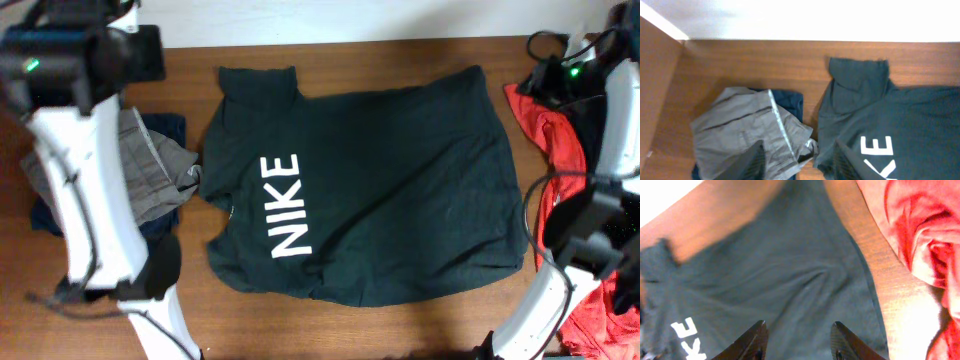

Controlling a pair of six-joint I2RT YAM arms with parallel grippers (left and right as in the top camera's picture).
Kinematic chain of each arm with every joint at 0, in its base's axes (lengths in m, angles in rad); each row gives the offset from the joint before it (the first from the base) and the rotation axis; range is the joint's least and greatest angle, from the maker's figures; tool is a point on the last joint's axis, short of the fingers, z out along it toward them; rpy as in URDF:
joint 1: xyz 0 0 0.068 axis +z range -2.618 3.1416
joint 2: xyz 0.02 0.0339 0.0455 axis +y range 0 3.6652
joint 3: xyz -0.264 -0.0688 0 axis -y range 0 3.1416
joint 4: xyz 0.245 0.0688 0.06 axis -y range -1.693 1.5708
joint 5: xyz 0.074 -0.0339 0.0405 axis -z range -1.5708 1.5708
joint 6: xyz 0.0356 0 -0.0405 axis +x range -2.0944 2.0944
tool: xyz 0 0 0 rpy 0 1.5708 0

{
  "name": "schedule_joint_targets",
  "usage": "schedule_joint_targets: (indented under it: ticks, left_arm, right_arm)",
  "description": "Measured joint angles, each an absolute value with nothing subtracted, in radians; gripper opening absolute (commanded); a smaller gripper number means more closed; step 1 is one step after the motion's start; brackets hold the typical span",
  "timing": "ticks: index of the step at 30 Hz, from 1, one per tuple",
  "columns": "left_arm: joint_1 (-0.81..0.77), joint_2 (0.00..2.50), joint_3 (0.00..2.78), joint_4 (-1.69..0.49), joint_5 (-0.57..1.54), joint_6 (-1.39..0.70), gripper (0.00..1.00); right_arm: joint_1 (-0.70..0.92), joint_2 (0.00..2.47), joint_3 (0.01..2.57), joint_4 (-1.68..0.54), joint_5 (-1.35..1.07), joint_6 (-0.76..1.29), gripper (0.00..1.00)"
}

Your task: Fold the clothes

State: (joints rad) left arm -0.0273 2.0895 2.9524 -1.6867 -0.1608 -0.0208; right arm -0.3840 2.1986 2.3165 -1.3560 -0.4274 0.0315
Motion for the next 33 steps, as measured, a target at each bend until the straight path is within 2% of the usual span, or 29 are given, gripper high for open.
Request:
schedule_joint_targets:
  ticks: [2, 6, 9, 13, 16, 19, 33]
  left_arm:
    - [-0.019, 2.017, 2.915, -1.686, -0.149, -0.017, 0.28]
    - [-0.012, 1.954, 2.763, -1.666, -0.121, -0.01, 0.18]
    - [-0.013, 2.002, 2.624, -1.602, -0.056, 0.006, 0.0]
    - [-0.019, 2.156, 2.449, -1.467, 0.058, 0.023, 0.0]
    - [-0.035, 2.27, 2.351, -1.364, 0.108, 0.027, 0.0]
    - [-0.051, 2.35, 2.324, -1.307, 0.133, 0.028, 0.0]
    - [-0.071, 2.591, 2.33, -1.179, 0.148, 0.03, 0.0]
  right_arm:
    - [-0.379, 2.134, 2.322, -1.362, -0.435, 0.026, 0.49]
    - [-0.357, 2.012, 2.326, -1.379, -0.44, 0.022, 0.5]
    - [-0.33, 1.92, 2.328, -1.411, -0.444, 0.023, 0.5]
    - [-0.288, 1.82, 2.328, -1.454, -0.444, 0.026, 0.49]
    - [-0.24, 1.76, 2.333, -1.469, -0.444, 0.026, 0.32]
    - [-0.188, 1.737, 2.339, -1.495, -0.427, 0.038, 0.2]
    - [-0.1, 1.756, 2.337, -1.529, -0.324, 0.068, 0.17]
